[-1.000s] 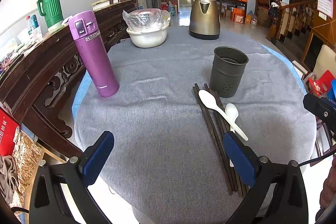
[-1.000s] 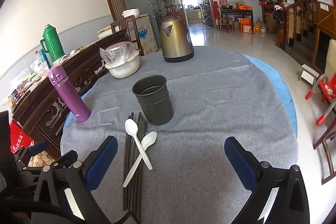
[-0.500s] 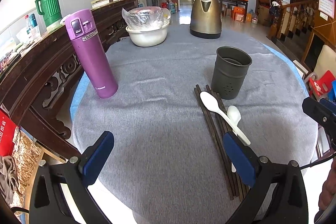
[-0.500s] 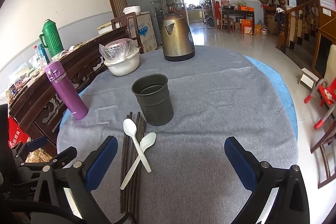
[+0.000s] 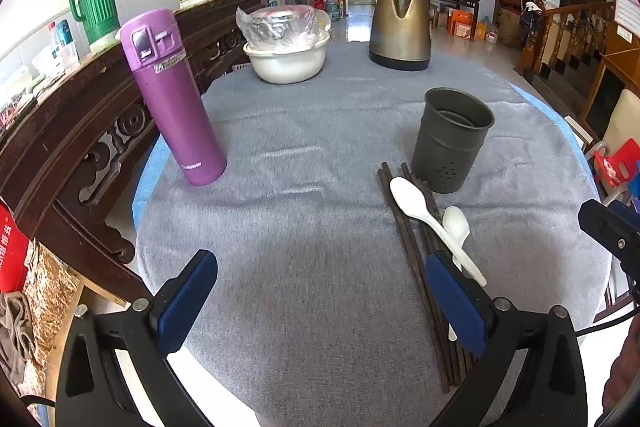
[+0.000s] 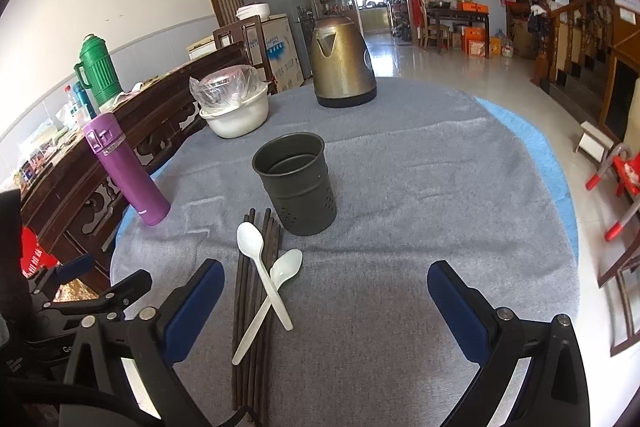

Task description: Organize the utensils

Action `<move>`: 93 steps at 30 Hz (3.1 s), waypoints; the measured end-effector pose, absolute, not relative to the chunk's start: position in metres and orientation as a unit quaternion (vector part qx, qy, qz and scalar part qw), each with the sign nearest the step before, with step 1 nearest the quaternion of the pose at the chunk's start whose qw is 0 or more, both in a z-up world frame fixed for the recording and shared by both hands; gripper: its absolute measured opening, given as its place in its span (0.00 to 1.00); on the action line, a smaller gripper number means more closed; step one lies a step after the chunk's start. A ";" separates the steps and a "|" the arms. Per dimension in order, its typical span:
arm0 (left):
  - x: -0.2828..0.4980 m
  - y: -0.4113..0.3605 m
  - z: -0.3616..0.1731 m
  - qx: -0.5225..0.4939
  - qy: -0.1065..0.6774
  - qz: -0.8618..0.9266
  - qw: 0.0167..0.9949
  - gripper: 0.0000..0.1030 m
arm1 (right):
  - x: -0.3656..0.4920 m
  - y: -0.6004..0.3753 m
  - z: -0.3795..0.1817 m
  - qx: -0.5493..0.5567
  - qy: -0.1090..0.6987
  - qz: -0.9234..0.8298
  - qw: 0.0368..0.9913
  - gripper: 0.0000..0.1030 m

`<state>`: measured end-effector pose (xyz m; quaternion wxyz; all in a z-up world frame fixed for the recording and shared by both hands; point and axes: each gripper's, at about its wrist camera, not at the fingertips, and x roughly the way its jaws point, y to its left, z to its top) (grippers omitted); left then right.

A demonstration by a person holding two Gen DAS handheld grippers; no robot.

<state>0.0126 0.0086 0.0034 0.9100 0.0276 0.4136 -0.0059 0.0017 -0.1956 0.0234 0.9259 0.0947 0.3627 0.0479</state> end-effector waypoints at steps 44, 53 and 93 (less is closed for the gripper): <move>0.159 -0.003 -0.074 -0.167 0.574 -0.090 0.797 0.48 | 0.133 -0.193 -0.102 0.386 0.555 0.106 0.729 0.24; 0.161 -0.031 -0.077 -0.142 0.576 -0.111 0.797 0.12 | 0.116 -0.210 -0.097 0.374 0.514 0.101 0.765 0.22; 0.178 -0.079 0.038 -0.004 0.291 -0.093 0.952 0.03 | 0.170 -0.206 0.034 0.219 0.189 0.083 0.954 0.24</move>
